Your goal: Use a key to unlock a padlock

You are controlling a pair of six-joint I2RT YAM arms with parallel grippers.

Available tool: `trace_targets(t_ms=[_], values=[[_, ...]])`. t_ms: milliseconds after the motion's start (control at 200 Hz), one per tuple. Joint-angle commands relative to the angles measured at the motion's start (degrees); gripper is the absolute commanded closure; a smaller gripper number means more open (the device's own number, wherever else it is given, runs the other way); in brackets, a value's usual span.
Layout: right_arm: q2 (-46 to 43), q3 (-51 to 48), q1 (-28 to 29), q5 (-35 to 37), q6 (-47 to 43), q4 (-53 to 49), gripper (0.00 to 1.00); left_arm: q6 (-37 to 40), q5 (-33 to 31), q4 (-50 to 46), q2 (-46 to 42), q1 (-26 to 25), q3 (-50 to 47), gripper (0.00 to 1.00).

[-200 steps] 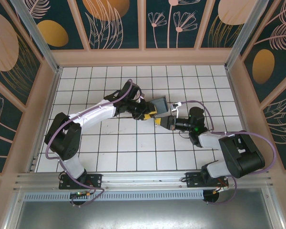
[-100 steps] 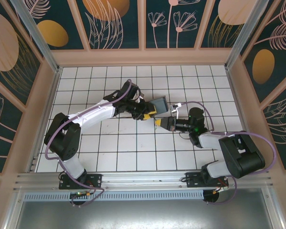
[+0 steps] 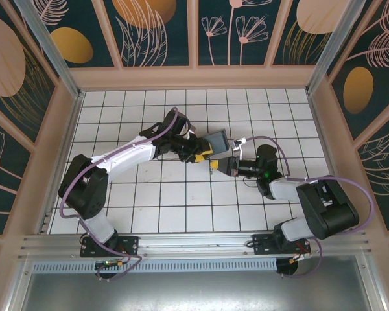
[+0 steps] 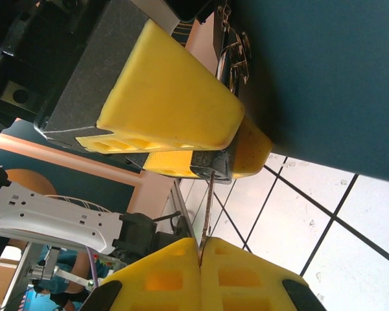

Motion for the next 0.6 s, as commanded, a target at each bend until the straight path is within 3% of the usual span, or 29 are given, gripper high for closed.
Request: trace_targets(t_ms=[0,175,596], values=[[0.2,1.7,-0.1,0.0,0.2,2.7,1.00,1.7,2.6,3.1,-3.0,0.2,-0.2,0.82],[-0.5,5.1,-0.1,1.7,-6.1,-7.9,1.00,5.2,3.2,-0.2,-3.1,0.2,1.5,0.82],[2.2,10.0,0.6,6.8,-0.9,-6.6,0.98,2.2,4.1,1.8,-3.9,-2.7,-0.7,0.85]])
